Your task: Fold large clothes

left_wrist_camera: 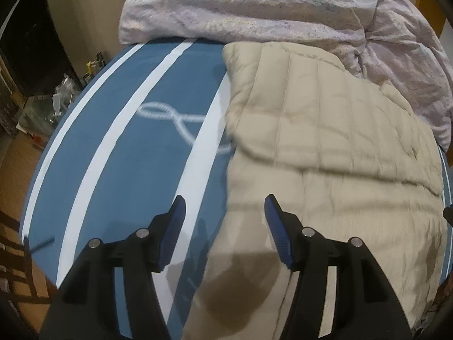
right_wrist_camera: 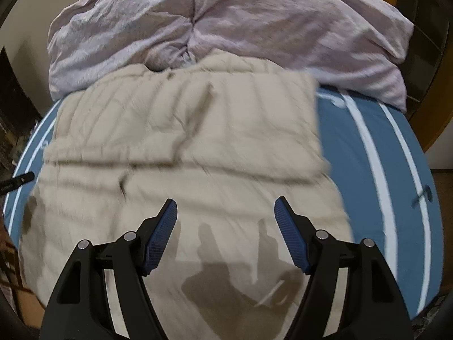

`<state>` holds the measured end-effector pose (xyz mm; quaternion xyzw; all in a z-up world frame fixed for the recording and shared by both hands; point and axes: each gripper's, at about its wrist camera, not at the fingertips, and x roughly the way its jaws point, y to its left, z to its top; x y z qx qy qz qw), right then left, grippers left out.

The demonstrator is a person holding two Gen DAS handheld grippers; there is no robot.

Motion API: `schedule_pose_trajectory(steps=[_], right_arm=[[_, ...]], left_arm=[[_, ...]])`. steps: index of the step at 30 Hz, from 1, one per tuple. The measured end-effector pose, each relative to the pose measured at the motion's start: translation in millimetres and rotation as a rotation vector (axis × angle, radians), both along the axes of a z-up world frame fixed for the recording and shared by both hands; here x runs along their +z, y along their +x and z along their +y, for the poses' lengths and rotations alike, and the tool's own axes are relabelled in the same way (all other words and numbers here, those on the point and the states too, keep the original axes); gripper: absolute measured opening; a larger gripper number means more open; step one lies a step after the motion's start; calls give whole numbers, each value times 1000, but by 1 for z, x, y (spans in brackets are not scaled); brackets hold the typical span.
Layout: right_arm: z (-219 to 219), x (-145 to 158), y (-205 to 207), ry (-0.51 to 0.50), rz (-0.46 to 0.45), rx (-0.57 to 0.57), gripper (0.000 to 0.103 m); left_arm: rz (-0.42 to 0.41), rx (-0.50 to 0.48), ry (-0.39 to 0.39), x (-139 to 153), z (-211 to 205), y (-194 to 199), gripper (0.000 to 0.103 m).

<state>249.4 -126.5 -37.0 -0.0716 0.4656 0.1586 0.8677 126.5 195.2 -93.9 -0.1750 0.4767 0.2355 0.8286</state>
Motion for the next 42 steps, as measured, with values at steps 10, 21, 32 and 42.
schedule_pose_trajectory(steps=[10, 21, 32, 42], right_arm=[[-119, -26, -65, 22, 96, -110, 73], [-153, -51, -90, 84, 188, -108, 71], [-151, -59, -113, 156, 202, 0, 55], [-150, -61, -121, 217, 217, 26, 13]], left_arm=[[-5, 43, -66, -17, -17, -86, 58], [20, 64, -92, -40, -45, -117, 58], [-17, 52, -107, -40, -64, -131, 53], [-29, 16, -132, -39, -79, -134, 18]])
